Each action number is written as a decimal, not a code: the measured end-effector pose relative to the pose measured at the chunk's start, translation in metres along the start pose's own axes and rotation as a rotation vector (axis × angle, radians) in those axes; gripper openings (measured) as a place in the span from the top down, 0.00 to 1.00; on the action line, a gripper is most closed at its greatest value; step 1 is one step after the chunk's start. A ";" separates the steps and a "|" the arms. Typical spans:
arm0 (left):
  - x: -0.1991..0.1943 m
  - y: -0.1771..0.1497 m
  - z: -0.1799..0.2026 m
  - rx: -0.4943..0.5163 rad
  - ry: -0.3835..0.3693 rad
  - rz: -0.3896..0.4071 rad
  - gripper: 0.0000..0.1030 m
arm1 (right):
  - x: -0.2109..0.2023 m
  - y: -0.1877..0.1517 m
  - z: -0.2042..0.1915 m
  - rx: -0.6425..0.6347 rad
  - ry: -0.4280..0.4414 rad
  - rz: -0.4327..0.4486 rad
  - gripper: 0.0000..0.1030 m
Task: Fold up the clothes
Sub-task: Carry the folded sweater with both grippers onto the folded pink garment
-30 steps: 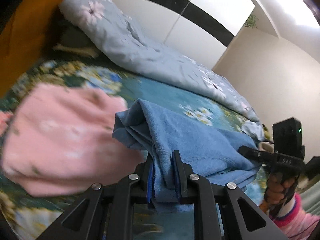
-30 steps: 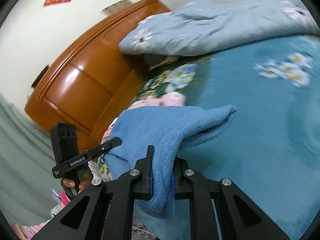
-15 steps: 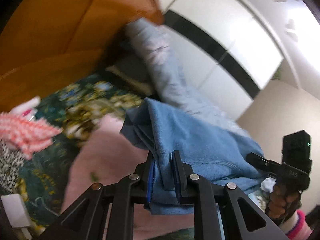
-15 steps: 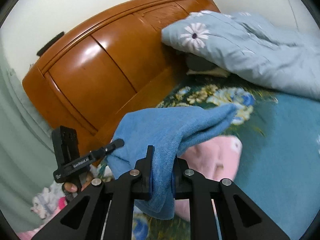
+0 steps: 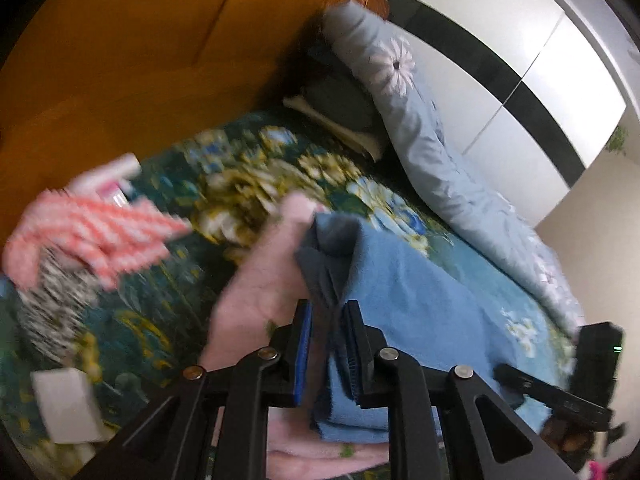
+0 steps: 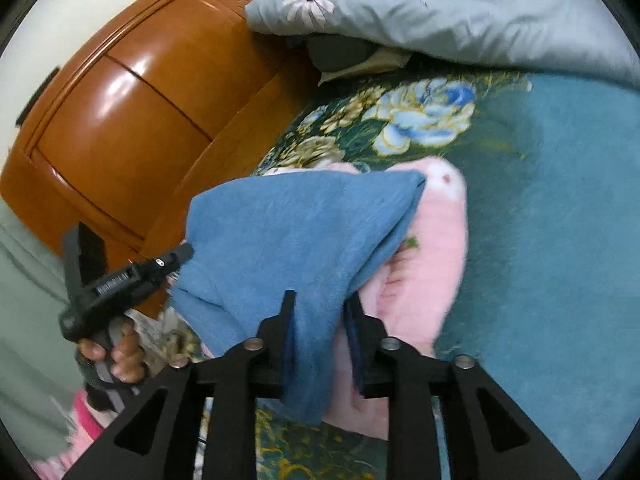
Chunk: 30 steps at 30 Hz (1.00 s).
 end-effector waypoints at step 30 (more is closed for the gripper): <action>0.045 -0.043 0.022 -0.011 -0.062 -0.217 0.60 | 0.027 -0.006 -0.039 -0.203 -0.134 0.041 0.50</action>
Point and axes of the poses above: each gripper's, at about its wrist camera, not at the fingertips, and x roughly the way its jaws point, z to its right, y to its top, the point moved 8 cm from there along x, roughly the way its jaws point, and after that the axes turned 12 degrees about -y, right-handed, at the moved point
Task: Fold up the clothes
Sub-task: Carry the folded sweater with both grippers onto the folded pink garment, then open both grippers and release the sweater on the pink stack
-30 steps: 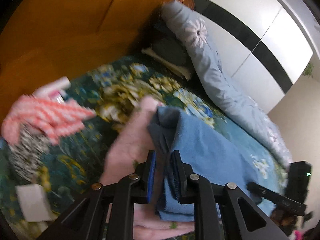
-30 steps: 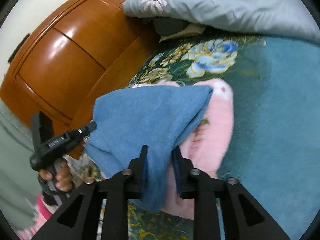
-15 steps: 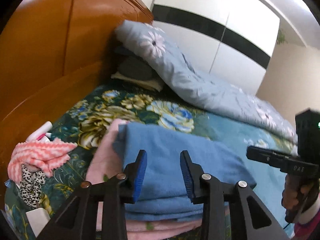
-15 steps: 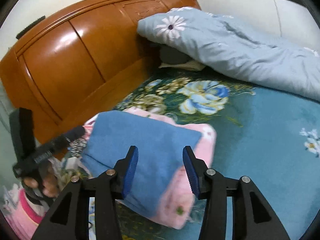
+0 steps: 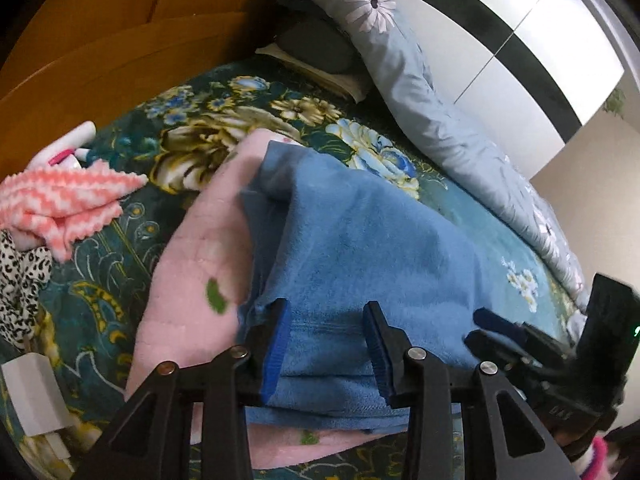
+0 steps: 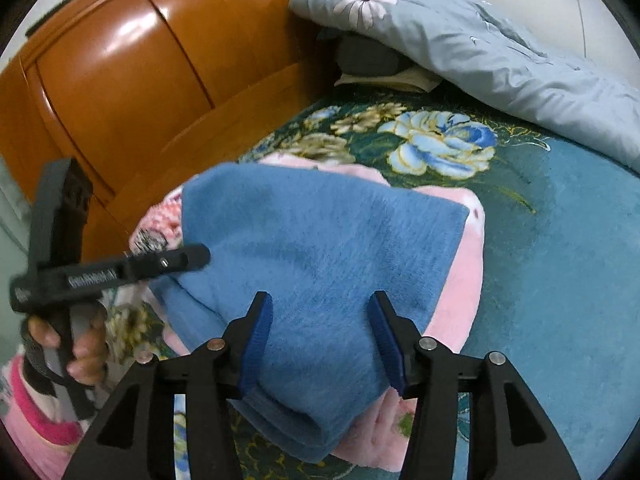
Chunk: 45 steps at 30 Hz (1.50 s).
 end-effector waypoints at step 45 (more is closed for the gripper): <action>-0.038 -0.064 0.047 0.053 0.190 0.291 0.00 | -0.078 -0.185 0.071 -0.050 -0.221 -0.001 0.24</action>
Point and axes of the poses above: each gripper's, at about its wrist camera, not at the fingertips, and x roughly the way its jaws point, z to its right, y to its top, the point moved 8 cm from there along x, roughly the way its jaws point, and after that the axes turned 12 degrees about -y, right-handed, at the moved point
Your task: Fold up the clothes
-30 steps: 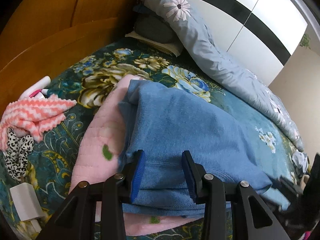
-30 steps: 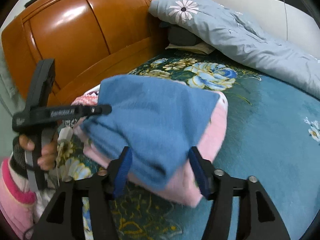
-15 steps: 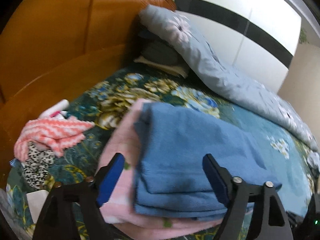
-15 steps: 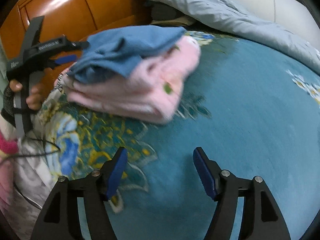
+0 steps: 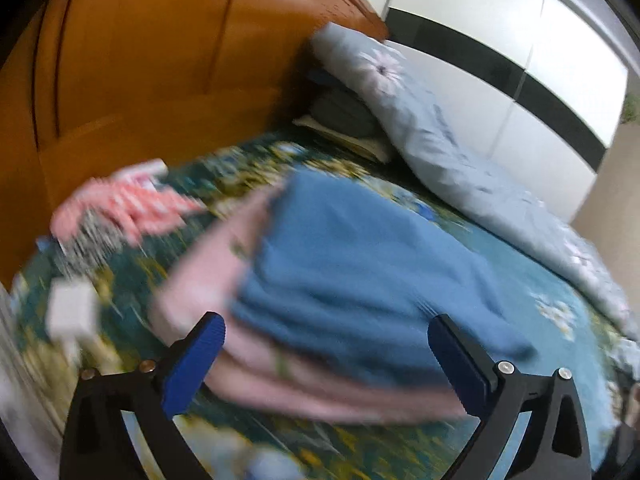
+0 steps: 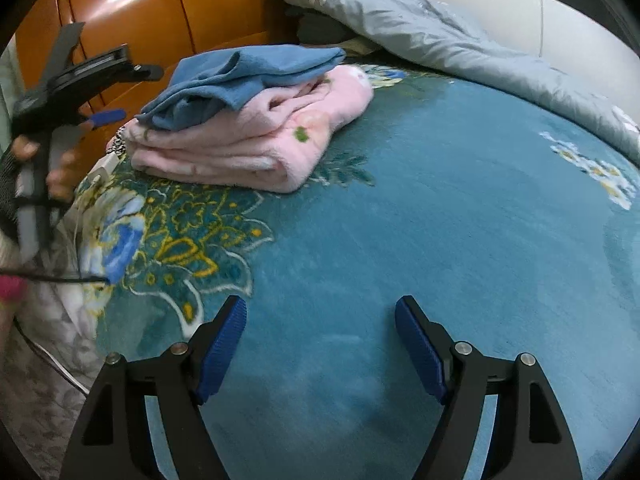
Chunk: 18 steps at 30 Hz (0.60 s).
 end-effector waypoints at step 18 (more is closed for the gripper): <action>-0.005 -0.151 0.037 0.105 0.266 -0.127 0.00 | -0.016 -0.027 0.037 0.082 -0.019 0.068 0.11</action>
Point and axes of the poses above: each gripper's, at about its wrist camera, not at the fingertips, and x roughly the way its jaws point, z to its right, y to its top, the point moved 8 cm from there along x, roughly the way its jaws point, and after that the axes turned 12 degrees about -y, right-handed, at the moved point
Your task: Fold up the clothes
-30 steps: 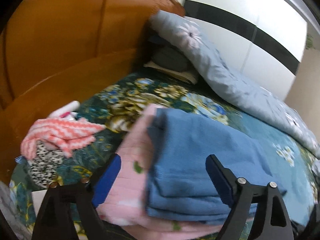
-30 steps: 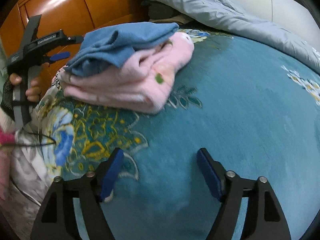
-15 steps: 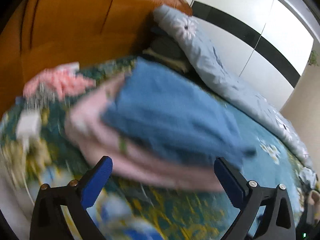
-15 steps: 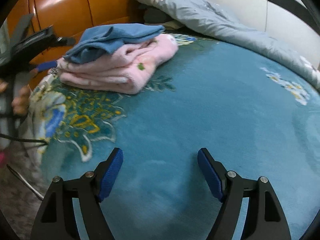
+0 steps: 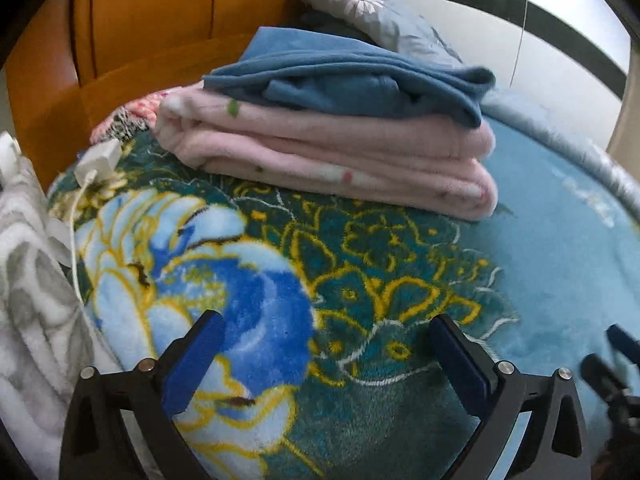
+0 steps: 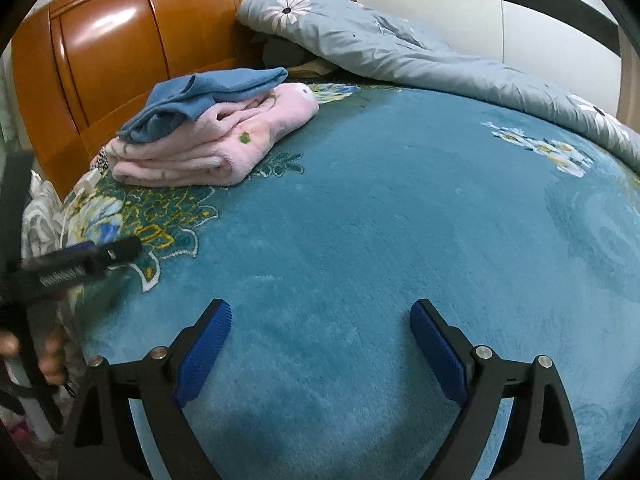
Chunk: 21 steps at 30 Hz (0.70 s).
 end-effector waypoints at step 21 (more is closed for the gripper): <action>-0.008 -0.014 0.013 -0.033 0.135 0.150 0.00 | -0.002 -0.003 0.001 0.013 0.025 0.014 0.04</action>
Point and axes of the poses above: each gripper's, at about its wrist camera, not at the fingertips, and x roughly the way its jaws point, z to its right, y to its top, the point moved 8 cm from there along x, roughly the way its jaws point, and after that the axes turned 12 degrees about -y, right-handed, at the moved point
